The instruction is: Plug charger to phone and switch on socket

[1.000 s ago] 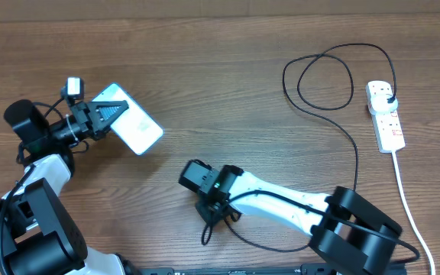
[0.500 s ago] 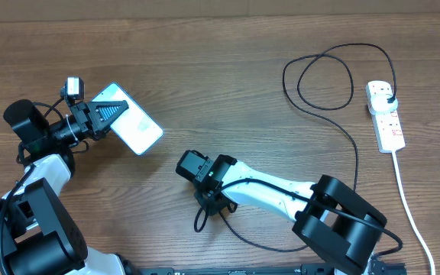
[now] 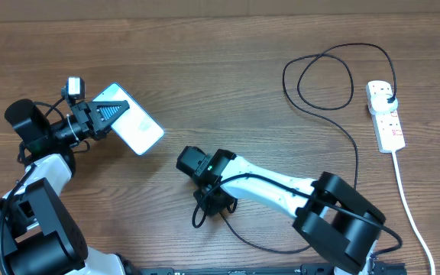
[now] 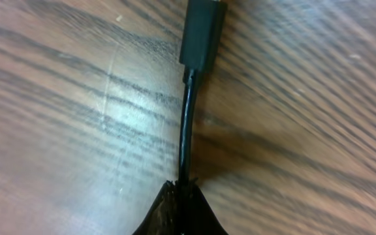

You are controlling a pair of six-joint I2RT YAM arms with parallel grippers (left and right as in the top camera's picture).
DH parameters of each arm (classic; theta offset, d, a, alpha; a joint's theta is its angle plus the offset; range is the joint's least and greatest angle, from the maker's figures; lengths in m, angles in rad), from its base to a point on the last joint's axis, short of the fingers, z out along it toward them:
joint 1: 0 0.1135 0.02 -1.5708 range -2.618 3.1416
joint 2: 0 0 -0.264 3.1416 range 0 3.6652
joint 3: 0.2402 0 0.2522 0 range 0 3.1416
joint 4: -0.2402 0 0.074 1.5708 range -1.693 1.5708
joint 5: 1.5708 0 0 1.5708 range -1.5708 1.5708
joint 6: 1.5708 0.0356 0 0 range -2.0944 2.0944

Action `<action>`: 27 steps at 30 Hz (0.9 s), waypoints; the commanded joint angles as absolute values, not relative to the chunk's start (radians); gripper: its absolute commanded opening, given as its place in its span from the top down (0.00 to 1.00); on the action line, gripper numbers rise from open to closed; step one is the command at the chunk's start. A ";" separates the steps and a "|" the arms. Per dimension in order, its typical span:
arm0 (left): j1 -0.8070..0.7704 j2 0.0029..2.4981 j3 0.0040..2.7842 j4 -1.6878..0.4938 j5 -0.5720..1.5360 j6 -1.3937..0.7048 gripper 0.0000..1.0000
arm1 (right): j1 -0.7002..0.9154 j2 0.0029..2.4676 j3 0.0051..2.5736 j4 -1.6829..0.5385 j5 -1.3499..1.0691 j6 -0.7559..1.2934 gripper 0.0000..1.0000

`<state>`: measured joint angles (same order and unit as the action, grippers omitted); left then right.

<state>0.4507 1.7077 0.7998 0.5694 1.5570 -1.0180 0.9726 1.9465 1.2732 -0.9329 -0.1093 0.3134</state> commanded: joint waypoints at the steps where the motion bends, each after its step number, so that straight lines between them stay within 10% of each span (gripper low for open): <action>1: 0.418 1.705 0.807 0.572 1.583 -1.026 0.96 | 0.953 1.789 1.322 -0.963 -0.163 0.314 0.96; 13: 0.282 1.705 0.807 0.577 1.583 -1.047 0.96 | 0.952 1.285 1.223 -0.993 -0.309 0.328 0.96; 27: 0.232 1.705 0.807 0.580 1.583 -1.051 0.96 | 0.951 1.237 1.039 -0.792 -0.402 0.369 0.96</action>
